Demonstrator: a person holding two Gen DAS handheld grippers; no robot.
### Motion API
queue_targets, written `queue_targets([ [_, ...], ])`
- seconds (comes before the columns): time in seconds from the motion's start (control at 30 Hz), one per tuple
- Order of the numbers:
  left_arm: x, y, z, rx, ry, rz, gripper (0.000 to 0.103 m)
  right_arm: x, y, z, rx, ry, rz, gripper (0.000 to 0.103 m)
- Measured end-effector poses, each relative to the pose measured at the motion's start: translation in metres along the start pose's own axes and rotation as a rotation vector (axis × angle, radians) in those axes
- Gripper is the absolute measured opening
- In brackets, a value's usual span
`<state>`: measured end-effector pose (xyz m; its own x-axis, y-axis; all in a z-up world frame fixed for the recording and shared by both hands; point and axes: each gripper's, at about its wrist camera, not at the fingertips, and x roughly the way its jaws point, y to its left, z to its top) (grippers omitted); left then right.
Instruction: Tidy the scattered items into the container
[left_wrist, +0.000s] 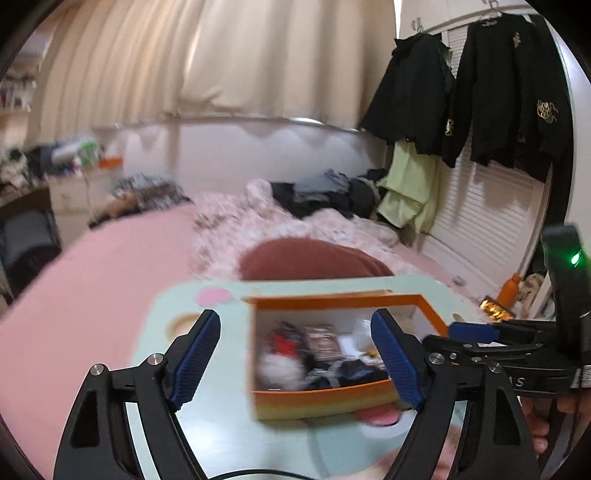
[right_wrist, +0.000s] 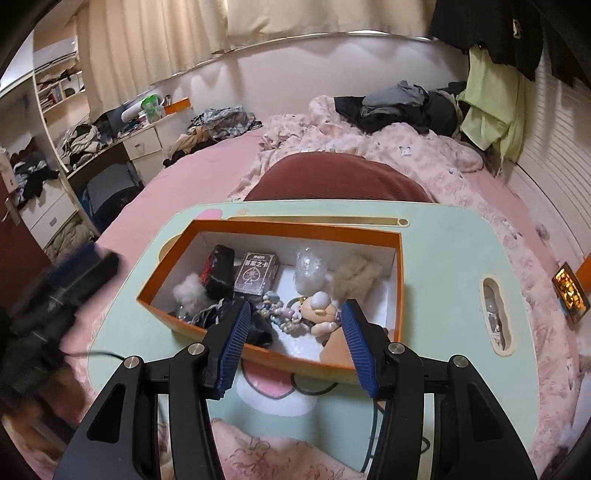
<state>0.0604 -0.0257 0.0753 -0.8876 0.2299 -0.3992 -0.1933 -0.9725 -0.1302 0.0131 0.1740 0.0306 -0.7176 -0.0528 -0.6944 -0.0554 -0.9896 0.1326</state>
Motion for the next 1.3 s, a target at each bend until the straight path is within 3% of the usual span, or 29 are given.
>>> queue_targets([
  [0.07, -0.020, 0.016, 0.014, 0.054, -0.005, 0.090, 0.084, -0.001, 0.002, -0.005, -0.012, 0.000, -0.010, 0.053],
  [0.13, -0.039, 0.028, 0.029, 0.133, -0.033, 0.246, 0.085, 0.000, 0.003, -0.009, -0.017, 0.003, -0.021, 0.053],
  [0.23, -0.059, 0.030, 0.042, 0.345, -0.144, 0.751, 0.097, 0.002, 0.002, -0.014, -0.014, 0.007, -0.031, 0.053],
  [0.27, -0.060, 0.030, 0.043, 0.370, -0.132, 0.777, 0.098, 0.003, 0.002, -0.015, -0.011, 0.011, -0.028, 0.053],
  [0.3, -0.059, 0.030, 0.043, 0.372, -0.100, 0.748, 0.098, 0.004, 0.002, -0.016, -0.008, 0.016, -0.021, 0.053],
  [0.33, -0.055, 0.029, 0.040, 0.348, -0.053, 0.657, 0.099, 0.005, 0.002, -0.018, -0.006, 0.020, -0.017, 0.053],
  [0.47, -0.023, 0.013, 0.009, 0.151, 0.073, 0.121, 0.100, 0.007, 0.004, -0.023, -0.011, 0.024, -0.037, 0.053],
  [0.57, 0.014, -0.017, -0.016, 0.118, 0.155, -0.036, 0.100, 0.005, 0.005, -0.029, -0.018, 0.010, -0.067, 0.053],
  [0.67, 0.031, -0.049, -0.037, 0.185, 0.173, -0.015, 0.100, 0.001, 0.008, -0.035, -0.031, 0.004, -0.104, 0.053],
  [0.73, 0.031, -0.058, -0.048, 0.170, 0.173, -0.024, 0.098, -0.002, 0.008, -0.043, -0.031, -0.012, -0.156, 0.053],
  [0.83, 0.026, -0.056, -0.061, 0.109, 0.195, -0.067, 0.098, -0.001, -0.001, -0.050, 0.003, -0.001, -0.146, 0.053],
  [1.0, 0.027, -0.054, -0.070, 0.118, 0.203, -0.017, 0.098, 0.004, -0.002, -0.057, 0.005, 0.024, -0.150, 0.053],
  [1.3, 0.062, -0.037, -0.093, 0.054, 0.368, 0.039, 0.098, 0.026, 0.005, -0.075, -0.029, 0.117, -0.207, 0.053],
])
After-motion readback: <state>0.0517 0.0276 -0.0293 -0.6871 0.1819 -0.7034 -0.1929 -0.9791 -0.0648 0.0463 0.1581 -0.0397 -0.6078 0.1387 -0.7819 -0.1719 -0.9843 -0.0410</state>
